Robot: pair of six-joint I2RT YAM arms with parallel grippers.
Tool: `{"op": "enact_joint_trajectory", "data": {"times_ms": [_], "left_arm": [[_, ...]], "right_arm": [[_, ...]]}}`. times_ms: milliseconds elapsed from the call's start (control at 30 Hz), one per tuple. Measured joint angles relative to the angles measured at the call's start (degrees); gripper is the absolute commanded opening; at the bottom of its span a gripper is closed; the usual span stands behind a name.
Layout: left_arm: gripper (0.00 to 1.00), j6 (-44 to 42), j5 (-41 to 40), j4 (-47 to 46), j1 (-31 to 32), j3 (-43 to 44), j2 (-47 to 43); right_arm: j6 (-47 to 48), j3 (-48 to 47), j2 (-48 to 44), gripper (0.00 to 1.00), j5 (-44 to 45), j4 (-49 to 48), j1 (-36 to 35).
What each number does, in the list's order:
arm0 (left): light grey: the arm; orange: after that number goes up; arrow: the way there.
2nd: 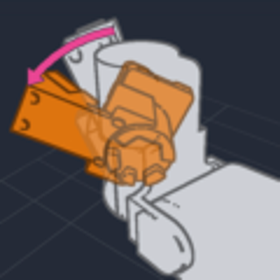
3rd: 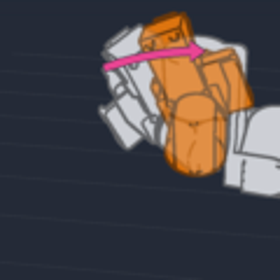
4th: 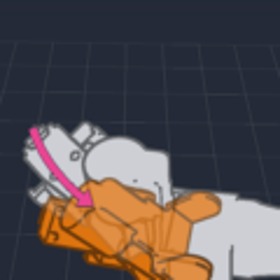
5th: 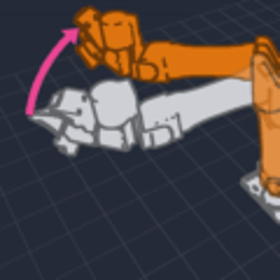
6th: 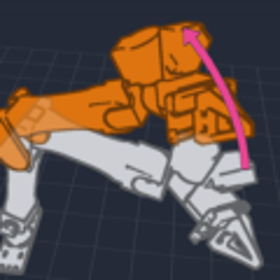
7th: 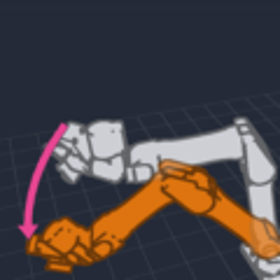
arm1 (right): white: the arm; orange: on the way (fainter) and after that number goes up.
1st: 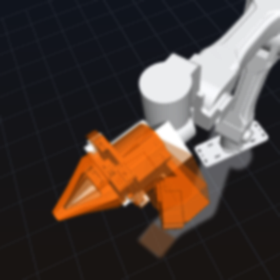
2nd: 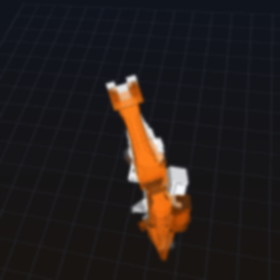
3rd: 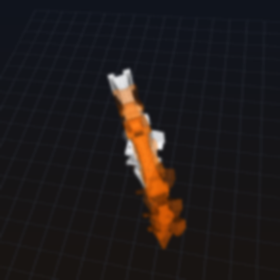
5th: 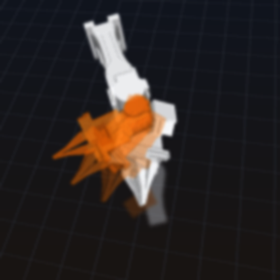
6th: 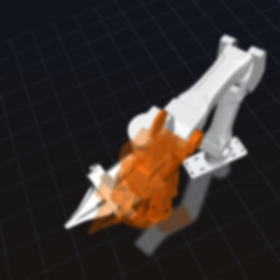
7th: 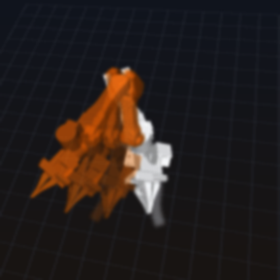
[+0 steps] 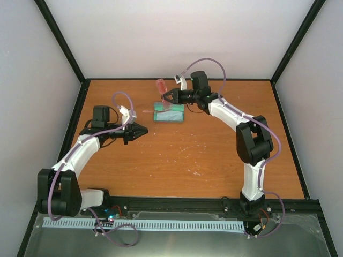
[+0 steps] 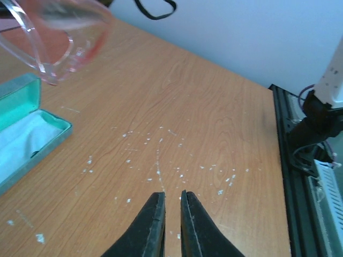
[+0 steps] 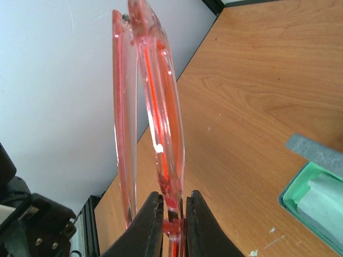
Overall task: Organize the sunglasses
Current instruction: Fold the sunglasses.
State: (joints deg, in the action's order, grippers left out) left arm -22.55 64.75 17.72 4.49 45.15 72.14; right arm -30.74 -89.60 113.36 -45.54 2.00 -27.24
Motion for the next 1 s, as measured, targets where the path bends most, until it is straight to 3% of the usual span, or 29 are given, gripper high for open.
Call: {"op": "enact_joint_trajectory", "data": {"times_ms": [333,700,1000], "left_arm": [[0.14,-0.44,7.23,1.14,0.02,3.91,1.55],[0.15,8.87,11.85,-11.50,0.52,6.95,8.31],[0.16,14.03,10.88,-18.88,0.76,7.23,12.46]], "right_arm": [[-1.27,-2.25,1.42,0.07,-1.51,-0.22,-0.48],[-1.66,1.66,1.38,0.10,-3.37,-2.05,-4.74],[-1.86,6.69,-0.76,0.11,-3.89,-3.21,-5.79]]}}
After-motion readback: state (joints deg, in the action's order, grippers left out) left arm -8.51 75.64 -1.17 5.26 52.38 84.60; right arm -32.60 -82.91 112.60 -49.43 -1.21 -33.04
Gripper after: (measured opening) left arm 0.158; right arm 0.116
